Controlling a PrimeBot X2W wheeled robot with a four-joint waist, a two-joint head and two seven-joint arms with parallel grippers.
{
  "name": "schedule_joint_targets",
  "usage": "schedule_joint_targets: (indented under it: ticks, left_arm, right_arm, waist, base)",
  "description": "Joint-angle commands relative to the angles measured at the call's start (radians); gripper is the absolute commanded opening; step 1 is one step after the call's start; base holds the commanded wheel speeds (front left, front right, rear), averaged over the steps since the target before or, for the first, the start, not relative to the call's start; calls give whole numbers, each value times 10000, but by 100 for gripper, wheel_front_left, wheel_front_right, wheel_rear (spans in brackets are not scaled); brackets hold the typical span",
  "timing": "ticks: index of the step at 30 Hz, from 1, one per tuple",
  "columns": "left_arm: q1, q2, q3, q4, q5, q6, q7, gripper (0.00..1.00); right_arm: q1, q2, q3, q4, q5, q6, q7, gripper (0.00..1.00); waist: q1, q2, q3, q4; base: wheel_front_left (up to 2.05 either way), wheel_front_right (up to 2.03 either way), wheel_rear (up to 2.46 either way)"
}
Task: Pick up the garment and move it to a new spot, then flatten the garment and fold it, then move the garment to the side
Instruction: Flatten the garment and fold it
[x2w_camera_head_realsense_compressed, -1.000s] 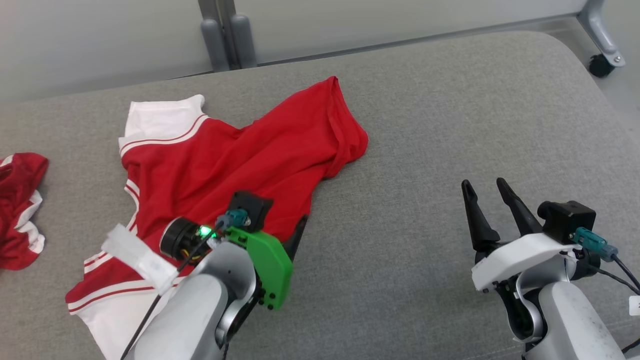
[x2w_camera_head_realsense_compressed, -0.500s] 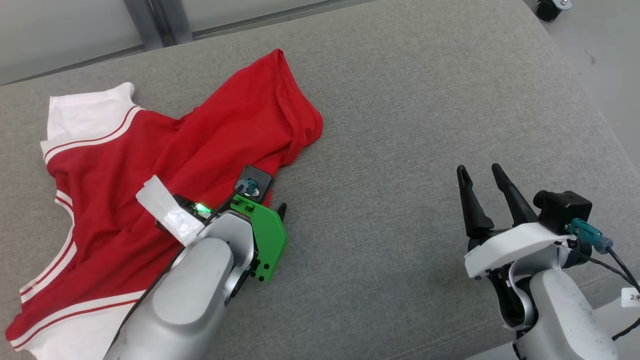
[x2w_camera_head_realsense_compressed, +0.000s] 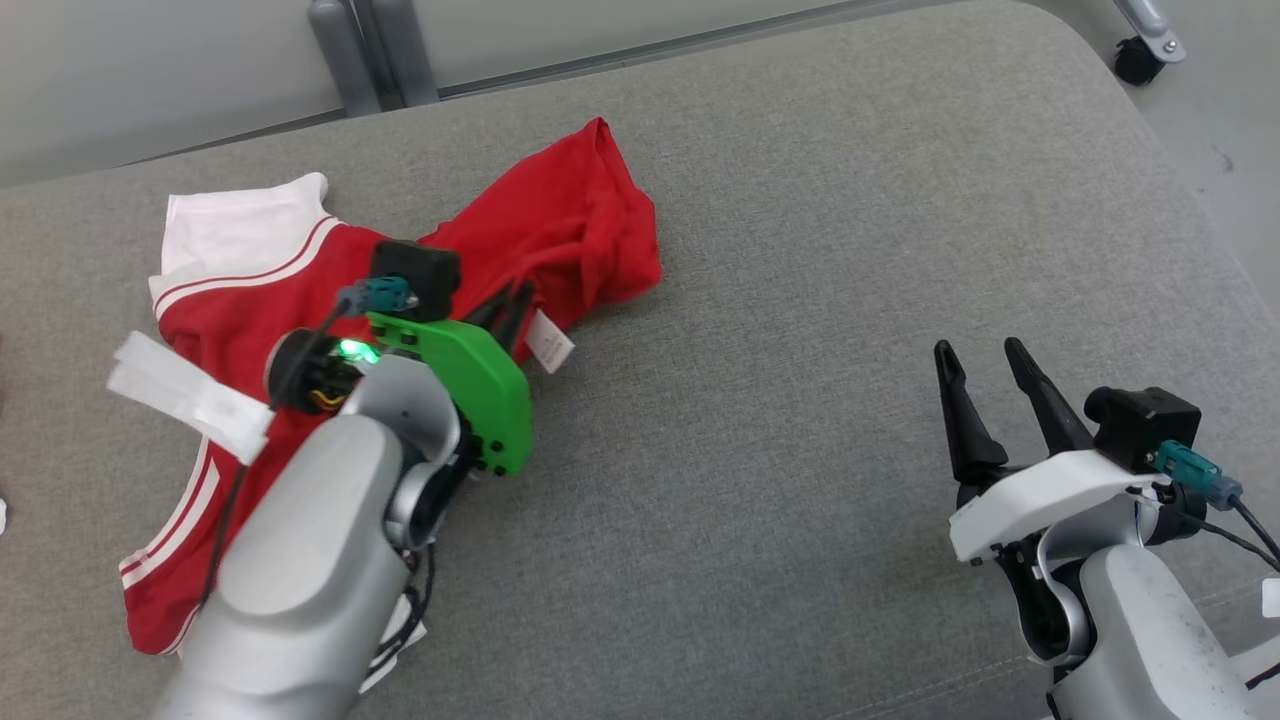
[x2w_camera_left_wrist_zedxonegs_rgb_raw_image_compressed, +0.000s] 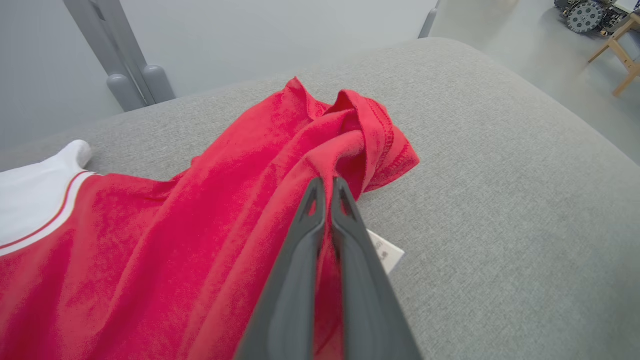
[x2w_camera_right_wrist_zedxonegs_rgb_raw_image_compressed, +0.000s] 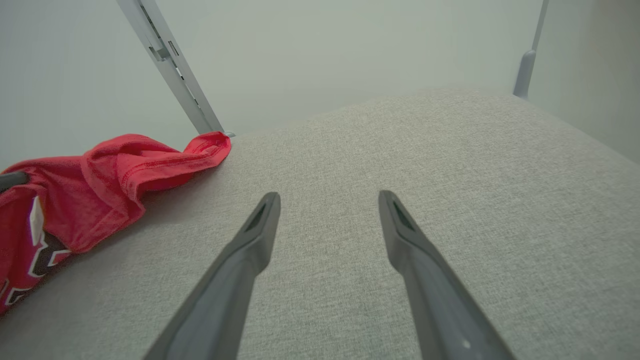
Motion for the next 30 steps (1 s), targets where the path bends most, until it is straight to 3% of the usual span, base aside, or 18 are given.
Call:
schedule_joint_targets:
  ticks: [1, 6, 12, 13, 14, 15, 18, 25, 30]
  left_arm:
    - [186, 329, 249, -73, -185, 124, 174, 0]
    - [129, 1021, 1471, 97, -1372, 180, 704, 0]
    - [-271, 1512, 2204, 1332, -1735, 318, 479, 0]
    - [-387, 1504, 2264, 1518, -1742, 247, 272, 27]
    - [-461, 1440, 2247, 1653, -1746, 153, 103, 68]
    - [-473, 1299, 2194, 1828, -1804, 45, -13, 100]
    - [-600, 1319, 1925, 2059, -1382, -41, -609, 100]
    - [-63, 1028, 1189, 1569, -103, 703, -2310, 100]
    - [294, 832, 233, 785, 506, 724, -1733, 100]
  right_arm:
    - [117, -40, 6, -66, -59, 1, 77, 100]
    - [-26, -90, 70, -306, -64, 1, 288, 100]
    - [-44, -143, -17, -462, -103, 1, 425, 100]
    - [-67, -139, -20, -499, -111, 1, 440, 100]
    - [-76, -134, -25, -516, -119, 1, 456, 100]
    - [-69, -144, -47, -525, -128, 1, 477, 100]
    - [19, -154, -103, -534, -175, 1, 515, 100]
    - [348, -99, -142, -525, -168, 1, 482, 100]
    - [518, -59, -115, -599, -176, 1, 624, 100]
  waist:
    - [0, -1, -37, 102]
    - [0, -1, 291, 12]
    - [0, -1, 594, -106]
    - [0, -1, 623, -110]
    - [0, -1, 630, -107]
    - [0, -1, 619, -95]
    - [0, -1, 511, -9]
    - [0, -1, -135, 186]
    - [0, -1, -352, 233]
  base:
    - [0, 0, 0]
    - [0, 0, 0]
    - [0, 0, 0]
    - [0, 0, 0]
    - [0, 0, 0]
    - [0, 0, 0]
    - [0, 0, 0]
    - [0, 0, 0]
    - [0, 0, 0]
